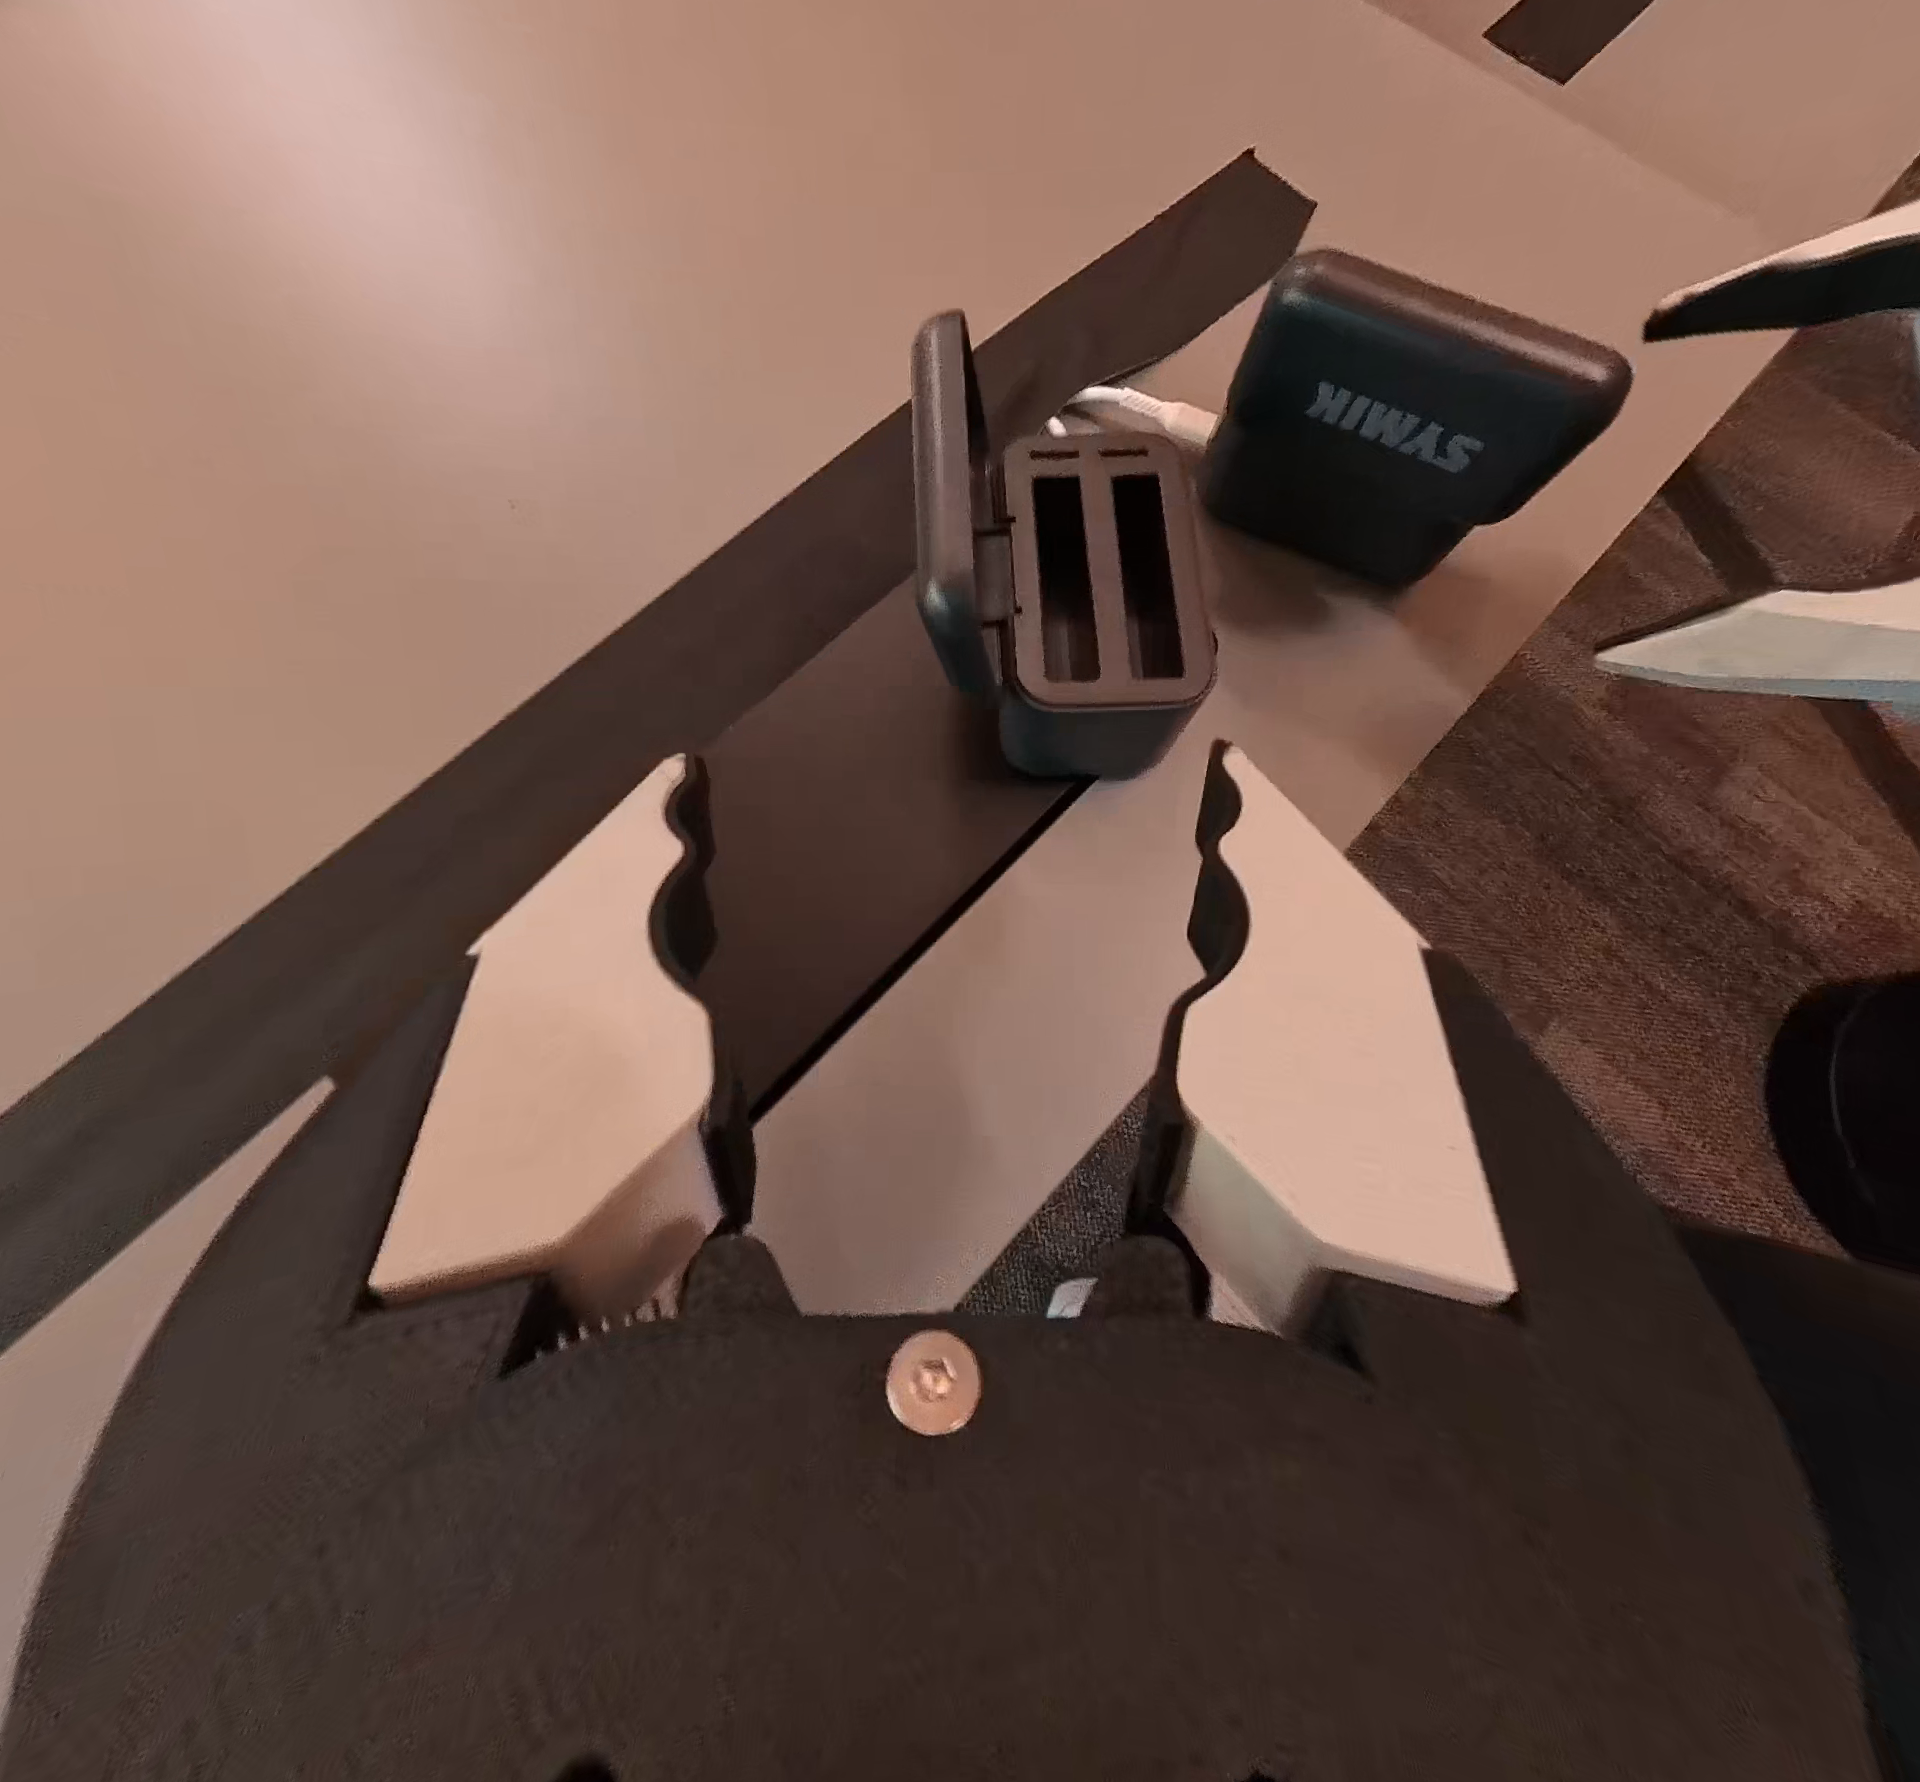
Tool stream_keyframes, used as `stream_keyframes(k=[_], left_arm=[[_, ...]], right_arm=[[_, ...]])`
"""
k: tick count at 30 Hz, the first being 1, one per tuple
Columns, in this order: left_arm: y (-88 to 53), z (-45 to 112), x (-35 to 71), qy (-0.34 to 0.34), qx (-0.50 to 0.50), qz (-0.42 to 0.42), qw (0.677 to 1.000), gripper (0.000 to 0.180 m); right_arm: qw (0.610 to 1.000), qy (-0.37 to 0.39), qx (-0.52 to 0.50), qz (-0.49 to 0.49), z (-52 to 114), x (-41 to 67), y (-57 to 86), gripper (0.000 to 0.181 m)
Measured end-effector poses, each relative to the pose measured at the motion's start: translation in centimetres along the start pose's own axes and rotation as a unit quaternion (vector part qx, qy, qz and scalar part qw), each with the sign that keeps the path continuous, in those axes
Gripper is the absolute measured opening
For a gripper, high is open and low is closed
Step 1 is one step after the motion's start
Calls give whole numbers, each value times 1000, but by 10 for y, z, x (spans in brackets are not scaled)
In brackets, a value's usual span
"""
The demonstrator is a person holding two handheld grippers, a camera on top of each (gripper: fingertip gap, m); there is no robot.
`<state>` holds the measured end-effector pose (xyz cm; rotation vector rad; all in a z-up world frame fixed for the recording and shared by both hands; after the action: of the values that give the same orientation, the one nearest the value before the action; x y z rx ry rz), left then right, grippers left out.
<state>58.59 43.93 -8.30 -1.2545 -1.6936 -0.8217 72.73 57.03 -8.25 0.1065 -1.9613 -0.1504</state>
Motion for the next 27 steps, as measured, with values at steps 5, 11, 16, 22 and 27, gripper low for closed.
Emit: stream_keyframes(k=[5, 11, 16, 22, 27], left_arm=[[1, 12, 7, 0, -33, 19, 999, 91], [8, 31, 11, 7, -36, 27, 999, 94], [25, 45, 7, 3, -39, 110, 993, 83], [30, 49, 10, 10, -34, 120, 992, 74], [31, 54, 9, 6, -15, 191, 981, 72]], right_arm=[[999, 0, -40, 25, 0, -2, 7, 75], [997, -2, -66, 28, 10, -5, 13, 80], [994, 2, -94, 53, 26, -6, 23, 91], [989, 2, -67, 131, 37, -6, 29, 70], [984, 8, -45, 171, 40, -7, 31, 63]])
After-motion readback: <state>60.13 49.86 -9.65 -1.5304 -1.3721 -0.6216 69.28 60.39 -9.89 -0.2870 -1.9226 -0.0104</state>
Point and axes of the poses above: each gripper's, where its closed fingertips meet, z out along the fingers, x out of its top, y = z × x across the jaws, the point moved 5 cm from there along -z, back along the fingers, and after that the axes turned 14 degrees about y, right-handed, at the moved point
